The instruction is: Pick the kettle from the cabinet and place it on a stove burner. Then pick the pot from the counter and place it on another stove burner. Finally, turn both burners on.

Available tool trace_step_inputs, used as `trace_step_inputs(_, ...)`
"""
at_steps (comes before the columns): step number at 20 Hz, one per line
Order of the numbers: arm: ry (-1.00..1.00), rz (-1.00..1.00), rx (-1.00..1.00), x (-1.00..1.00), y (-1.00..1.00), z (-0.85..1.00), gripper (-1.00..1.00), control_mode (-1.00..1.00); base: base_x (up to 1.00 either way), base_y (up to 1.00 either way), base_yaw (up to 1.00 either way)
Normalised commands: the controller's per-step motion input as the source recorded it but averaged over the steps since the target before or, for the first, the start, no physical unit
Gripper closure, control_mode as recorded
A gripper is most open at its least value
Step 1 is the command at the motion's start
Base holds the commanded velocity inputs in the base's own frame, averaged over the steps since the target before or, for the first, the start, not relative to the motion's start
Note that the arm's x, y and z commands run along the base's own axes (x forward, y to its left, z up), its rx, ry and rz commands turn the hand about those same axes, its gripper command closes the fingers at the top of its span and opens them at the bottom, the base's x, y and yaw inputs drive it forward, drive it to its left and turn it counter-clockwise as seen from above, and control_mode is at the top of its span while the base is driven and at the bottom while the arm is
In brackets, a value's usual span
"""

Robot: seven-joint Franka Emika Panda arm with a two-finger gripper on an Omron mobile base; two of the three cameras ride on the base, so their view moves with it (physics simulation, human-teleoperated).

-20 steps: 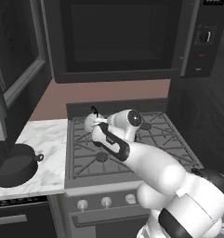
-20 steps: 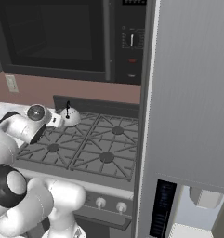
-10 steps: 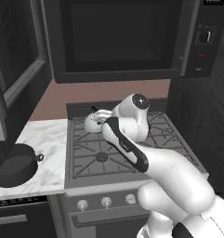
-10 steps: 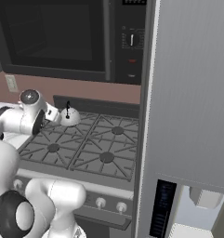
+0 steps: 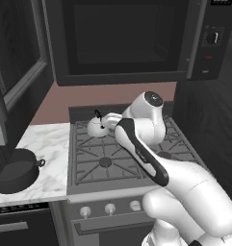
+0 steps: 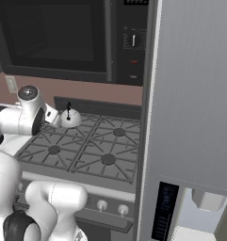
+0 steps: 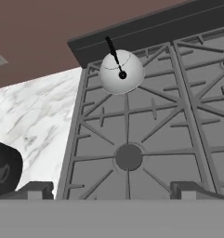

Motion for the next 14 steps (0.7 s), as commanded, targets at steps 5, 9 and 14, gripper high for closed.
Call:
trace_step_inputs(5,0.02,0.0,0.0,-0.47,-0.13,0.01,-1.0,-1.0,0.0,0.0,0.0)
trace_step_inputs(9,0.0,0.0,0.0,-0.61,-0.11,0.13,-1.0,-1.0,0.0,0.0,0.0)
trace_step_inputs(14,0.0,0.0,0.0,-0.67,-0.09,0.22,-1.0,-1.0,0.0,0.0,0.0)
